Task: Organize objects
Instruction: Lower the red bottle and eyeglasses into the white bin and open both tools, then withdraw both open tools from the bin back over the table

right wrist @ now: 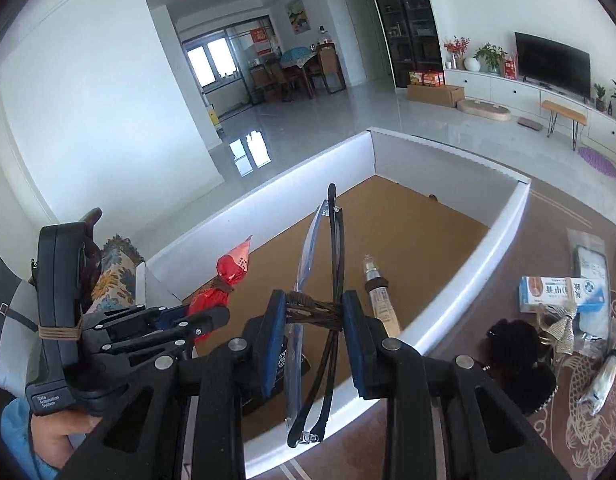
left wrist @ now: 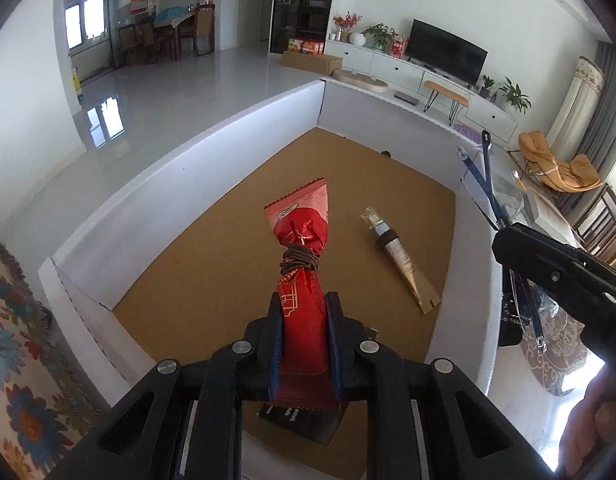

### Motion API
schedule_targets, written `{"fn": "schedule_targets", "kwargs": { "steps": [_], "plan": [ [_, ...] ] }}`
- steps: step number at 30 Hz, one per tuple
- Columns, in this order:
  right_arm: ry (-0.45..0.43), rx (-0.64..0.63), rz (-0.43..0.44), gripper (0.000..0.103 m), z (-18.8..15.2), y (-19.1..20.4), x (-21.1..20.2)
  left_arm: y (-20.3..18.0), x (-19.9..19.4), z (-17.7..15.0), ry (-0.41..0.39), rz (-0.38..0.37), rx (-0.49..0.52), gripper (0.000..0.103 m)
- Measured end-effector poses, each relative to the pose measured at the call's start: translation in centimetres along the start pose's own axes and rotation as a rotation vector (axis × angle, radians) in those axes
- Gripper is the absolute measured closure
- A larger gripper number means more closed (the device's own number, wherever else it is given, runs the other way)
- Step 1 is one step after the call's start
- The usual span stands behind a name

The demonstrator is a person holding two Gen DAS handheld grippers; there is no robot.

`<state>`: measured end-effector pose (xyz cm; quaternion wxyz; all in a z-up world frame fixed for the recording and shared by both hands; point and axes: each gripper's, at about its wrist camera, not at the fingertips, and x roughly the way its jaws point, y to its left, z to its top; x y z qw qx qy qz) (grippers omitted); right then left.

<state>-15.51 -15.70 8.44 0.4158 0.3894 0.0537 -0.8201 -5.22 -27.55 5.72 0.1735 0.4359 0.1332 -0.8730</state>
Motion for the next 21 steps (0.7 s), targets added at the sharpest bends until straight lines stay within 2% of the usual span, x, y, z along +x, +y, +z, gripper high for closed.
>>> {"fn": "schedule_targets", "kwargs": {
  "steps": [2, 3, 4, 6, 8, 10, 12, 13, 15, 17, 19, 21],
  "plan": [
    [0.069, -0.017, -0.004, 0.071, 0.3, 0.4, 3.2, 0.3, 1.6, 0.1, 0.031, 0.050, 0.005, 0.078],
    [0.103, -0.019, -0.024, 0.067, 0.2, 0.3, 4.4, 0.4, 2.1, 0.0, 0.047, 0.073, 0.010, 0.070],
    [0.122, -0.013, -0.044, 0.060, 0.0, 0.0, 5.2, 0.4, 2.5, -0.2, 0.054, 0.094, 0.012, 0.056],
    [0.102, 0.011, -0.051, 0.055, -0.5, -0.7, 4.6, 0.3, 1.8, -0.9, 0.019, 0.108, 0.002, 0.042],
    [0.041, 0.034, -0.030, 0.047, -1.3, -1.8, 2.2, -0.1, 0.1, -2.0, -0.041, 0.077, -0.015, 0.038],
    [-0.037, 0.025, -0.060, 0.025, -2.9, -2.8, -1.0, -1.3, -2.0, -3.3, -0.094, 0.019, -0.024, 0.038],
    [-0.113, 0.005, -0.127, 0.013, -5.2, -4.4, -4.5, -3.2, -4.1, -4.8, -0.140, -0.071, -0.014, 0.033],
    [-0.134, -0.003, -0.173, 0.009, -6.7, -5.3, -6.1, -4.5, -5.3, -5.8, -0.157, -0.119, -0.002, 0.025],
    [-0.130, -0.005, -0.281, 0.008, -9.9, -7.9, -8.5, -7.3, -7.1, -7.9, -0.182, -0.209, 0.029, 0.016],
    [-0.089, 0.036, -0.381, 0.008, -13.5, -11.3, -10.5, -10.6, -8.0, -9.7, -0.176, -0.305, 0.066, 0.014],
    [-0.040, 0.114, -0.456, 0.008, -17.1, -14.8, -12.4, -13.8, -7.4, -11.7, -0.119, -0.394, 0.118, 0.014],
    [0.009, 0.195, -0.507, 0.008, -20.5, -17.7, -14.1, -17.1, -5.9, -13.9, -0.048, -0.423, 0.198, 0.014]
  ]
}}
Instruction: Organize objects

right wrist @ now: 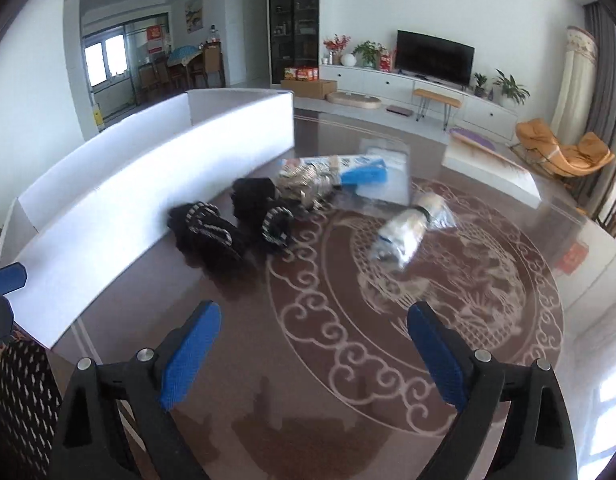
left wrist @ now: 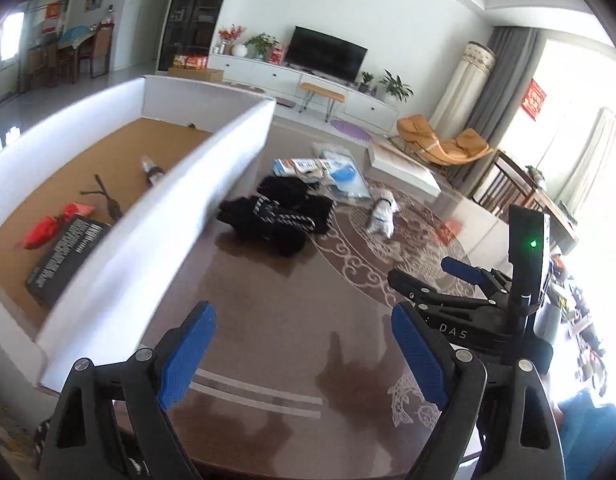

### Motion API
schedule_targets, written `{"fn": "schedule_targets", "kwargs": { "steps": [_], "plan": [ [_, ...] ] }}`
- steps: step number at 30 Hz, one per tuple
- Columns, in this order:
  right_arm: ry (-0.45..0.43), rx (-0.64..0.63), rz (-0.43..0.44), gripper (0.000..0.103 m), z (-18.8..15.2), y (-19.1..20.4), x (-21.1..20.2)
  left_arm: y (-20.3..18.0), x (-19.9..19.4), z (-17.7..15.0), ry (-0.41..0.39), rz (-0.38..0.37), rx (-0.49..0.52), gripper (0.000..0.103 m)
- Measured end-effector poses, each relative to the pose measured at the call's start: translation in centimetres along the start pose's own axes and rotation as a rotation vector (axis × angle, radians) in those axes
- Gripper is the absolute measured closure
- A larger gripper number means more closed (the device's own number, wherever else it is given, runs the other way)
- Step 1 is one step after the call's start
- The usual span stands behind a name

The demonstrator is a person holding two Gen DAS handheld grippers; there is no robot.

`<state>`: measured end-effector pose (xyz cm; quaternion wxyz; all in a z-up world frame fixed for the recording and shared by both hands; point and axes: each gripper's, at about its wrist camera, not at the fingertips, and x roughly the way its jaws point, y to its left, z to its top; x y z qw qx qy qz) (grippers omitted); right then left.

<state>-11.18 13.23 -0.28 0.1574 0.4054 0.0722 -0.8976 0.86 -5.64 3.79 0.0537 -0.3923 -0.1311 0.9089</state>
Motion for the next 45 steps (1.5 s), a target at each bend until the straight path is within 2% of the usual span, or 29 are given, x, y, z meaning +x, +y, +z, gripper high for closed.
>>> {"fn": "schedule_targets", "kwargs": {
  "steps": [3, 5, 9, 13, 18, 29, 30, 32, 45],
  "plan": [
    [0.047, 0.087, -0.049, 0.008, -3.2, -3.9, -0.4, -2.5, 3.5, -2.0, 0.077, 0.063, 0.100, 0.014],
    [0.050, 0.125, -0.069, 0.008, -5.0, -4.8, -1.1, -3.0, 5.1, -2.7, 0.105, 0.088, 0.129, 0.014],
    [0.056, 0.150, -0.087, 0.008, -6.2, -4.8, -1.1, -2.1, 6.2, -3.3, 0.108, 0.148, 0.145, 0.014],
    [0.074, 0.137, -0.108, 0.008, -5.8, -4.3, -0.2, -1.0, 6.7, -3.7, 0.095, 0.182, 0.141, 0.014],
    [0.089, 0.114, -0.113, 0.008, -5.9, -3.8, 0.2, 0.0, 7.6, -3.6, 0.109, 0.196, 0.154, 0.014],
    [0.103, 0.137, -0.124, 0.001, -5.8, -4.1, 0.5, -1.1, 8.1, -4.0, 0.116, 0.200, 0.213, 0.013],
    [0.104, 0.138, -0.125, 0.001, -5.8, -4.1, 0.5, -1.2, 8.0, -4.1, 0.117, 0.203, 0.213, 0.011],
    [0.105, 0.139, -0.126, 0.001, -5.8, -4.2, 0.5, -1.1, 8.2, -4.2, 0.128, 0.211, 0.203, 0.000],
    [0.105, 0.139, -0.126, 0.000, -5.8, -4.2, 0.6, -0.9, 8.1, -4.0, 0.127, 0.211, 0.193, 0.000]
  ]
}}
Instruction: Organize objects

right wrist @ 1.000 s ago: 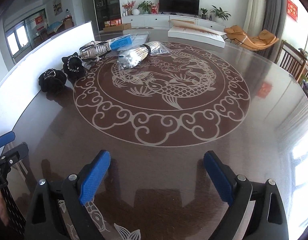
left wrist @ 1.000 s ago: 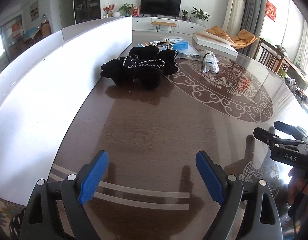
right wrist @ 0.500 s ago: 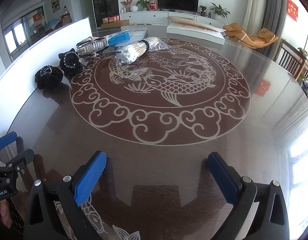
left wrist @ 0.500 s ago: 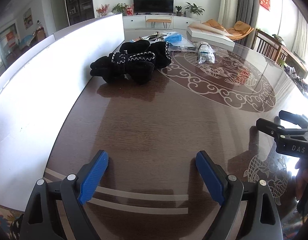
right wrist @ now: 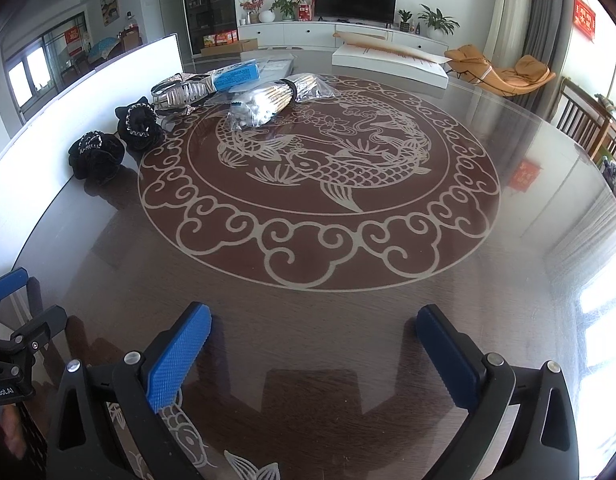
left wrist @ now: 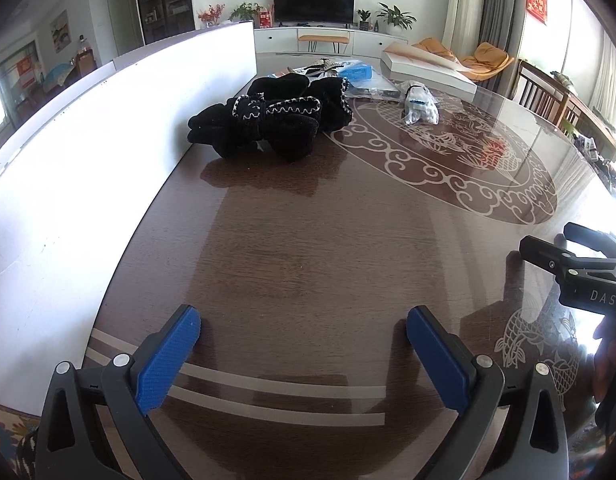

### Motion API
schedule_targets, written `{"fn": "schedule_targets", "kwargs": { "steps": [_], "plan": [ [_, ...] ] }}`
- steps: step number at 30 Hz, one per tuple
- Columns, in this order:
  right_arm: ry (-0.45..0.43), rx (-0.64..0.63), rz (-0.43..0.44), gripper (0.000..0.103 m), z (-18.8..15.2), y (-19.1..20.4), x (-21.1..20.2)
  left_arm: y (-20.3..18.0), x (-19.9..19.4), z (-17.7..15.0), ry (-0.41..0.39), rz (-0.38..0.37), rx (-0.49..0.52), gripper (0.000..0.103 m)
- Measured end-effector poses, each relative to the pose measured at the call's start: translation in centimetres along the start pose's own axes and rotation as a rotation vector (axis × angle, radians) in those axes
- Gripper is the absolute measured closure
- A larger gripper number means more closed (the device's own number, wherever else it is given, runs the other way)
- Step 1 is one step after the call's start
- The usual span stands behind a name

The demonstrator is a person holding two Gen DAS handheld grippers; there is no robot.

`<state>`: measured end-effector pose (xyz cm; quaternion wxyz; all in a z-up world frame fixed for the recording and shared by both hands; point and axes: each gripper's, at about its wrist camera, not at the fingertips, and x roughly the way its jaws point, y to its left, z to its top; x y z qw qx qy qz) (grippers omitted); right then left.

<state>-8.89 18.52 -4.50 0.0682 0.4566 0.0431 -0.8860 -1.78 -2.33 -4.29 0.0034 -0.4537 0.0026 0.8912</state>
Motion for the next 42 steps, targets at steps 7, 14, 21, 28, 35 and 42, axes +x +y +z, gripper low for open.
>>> {"fn": "schedule_targets", "kwargs": {
  "steps": [7, 14, 21, 28, 35, 42],
  "plan": [
    [0.000, 0.000, 0.000, 0.000, 0.02, 0.00, 0.03, 0.00, 0.02, 0.01, 0.000, -0.001, 0.001, 0.000],
    [0.000, 0.000, 0.000, 0.000, 0.04, 0.00, 0.05, 0.01, 0.04, 0.01, 0.000, -0.002, 0.002, 0.000],
    [0.000, 0.000, 0.000, 0.000, 0.04, 0.02, 0.07, 0.00, 0.07, 0.01, -0.001, -0.003, 0.003, 0.000],
    [0.000, 0.000, 0.000, 0.000, 0.05, 0.03, 0.07, 0.00, 0.12, 0.01, -0.001, -0.004, 0.005, 0.000],
    [0.000, 0.000, 0.001, 0.000, 0.05, 0.03, 0.07, 0.00, 0.19, 0.01, -0.002, -0.005, 0.006, 0.000],
    [0.000, 0.000, 0.001, 0.000, 0.04, 0.04, 0.06, 0.49, 0.11, 0.35, 0.003, -0.005, 0.005, 0.000]
  ]
}}
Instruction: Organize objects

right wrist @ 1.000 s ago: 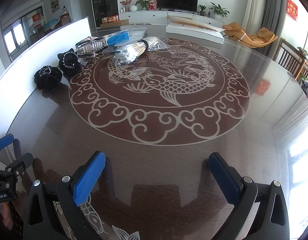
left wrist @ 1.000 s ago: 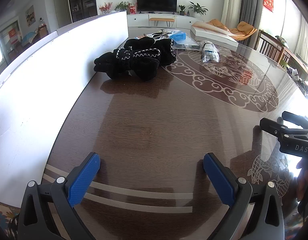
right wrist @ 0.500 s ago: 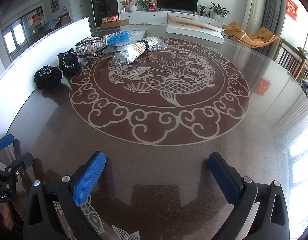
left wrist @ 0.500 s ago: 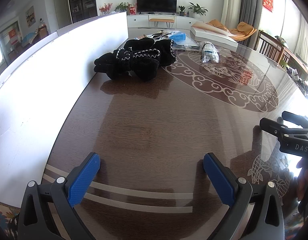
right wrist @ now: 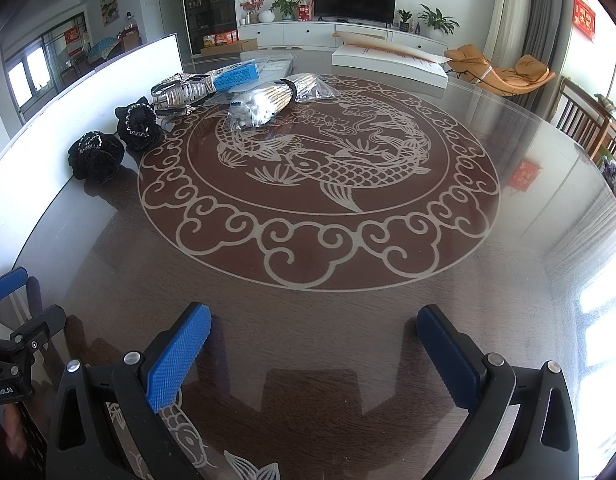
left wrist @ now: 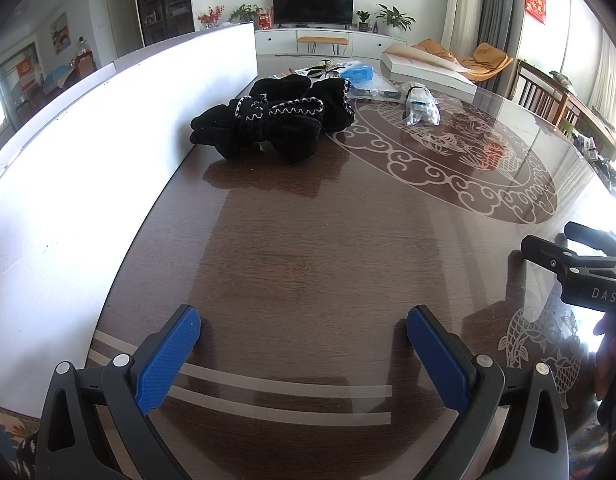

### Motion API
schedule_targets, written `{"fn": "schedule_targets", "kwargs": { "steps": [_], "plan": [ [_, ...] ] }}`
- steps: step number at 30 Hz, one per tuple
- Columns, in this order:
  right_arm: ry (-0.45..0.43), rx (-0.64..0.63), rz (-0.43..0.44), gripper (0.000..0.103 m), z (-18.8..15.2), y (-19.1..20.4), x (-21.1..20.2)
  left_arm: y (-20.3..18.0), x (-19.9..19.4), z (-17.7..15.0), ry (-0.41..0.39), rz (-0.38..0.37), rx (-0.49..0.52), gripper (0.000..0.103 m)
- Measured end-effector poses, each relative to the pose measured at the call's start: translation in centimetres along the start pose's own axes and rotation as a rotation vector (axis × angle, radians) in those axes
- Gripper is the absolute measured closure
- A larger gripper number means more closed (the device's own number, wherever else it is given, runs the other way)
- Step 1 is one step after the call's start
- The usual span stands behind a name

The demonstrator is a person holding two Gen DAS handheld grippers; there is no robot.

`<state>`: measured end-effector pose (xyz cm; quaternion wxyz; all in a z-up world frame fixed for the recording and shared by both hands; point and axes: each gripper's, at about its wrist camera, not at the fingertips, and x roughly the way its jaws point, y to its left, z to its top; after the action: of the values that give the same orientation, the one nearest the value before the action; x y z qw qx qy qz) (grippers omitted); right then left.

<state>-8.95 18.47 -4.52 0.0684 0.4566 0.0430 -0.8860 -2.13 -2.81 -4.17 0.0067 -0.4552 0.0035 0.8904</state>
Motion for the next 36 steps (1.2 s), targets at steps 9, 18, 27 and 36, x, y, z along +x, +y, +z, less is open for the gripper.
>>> {"fn": "schedule_targets", "kwargs": {
  "steps": [9, 18, 27, 36],
  "plan": [
    [0.033, -0.039, 0.033, 0.000, 1.0, 0.1, 0.5, 1.0, 0.4, 0.1, -0.011, 0.012, -0.016, 0.000],
    [0.005, -0.015, 0.090, 0.000, 15.0, 1.3, 4.7, 0.9, 0.7, 0.1, -0.025, 0.018, -0.022, 0.000],
    [0.185, 0.043, 0.072, 0.062, 20.2, 2.7, 12.1, 1.0, 1.0, 0.2, -0.027, 0.016, -0.021, 0.000],
    [0.074, -0.097, 0.101, 0.071, 9.5, 1.4, 4.8, 0.9, 1.0, 0.2, -0.034, 0.019, -0.022, 0.000]
  ]
}}
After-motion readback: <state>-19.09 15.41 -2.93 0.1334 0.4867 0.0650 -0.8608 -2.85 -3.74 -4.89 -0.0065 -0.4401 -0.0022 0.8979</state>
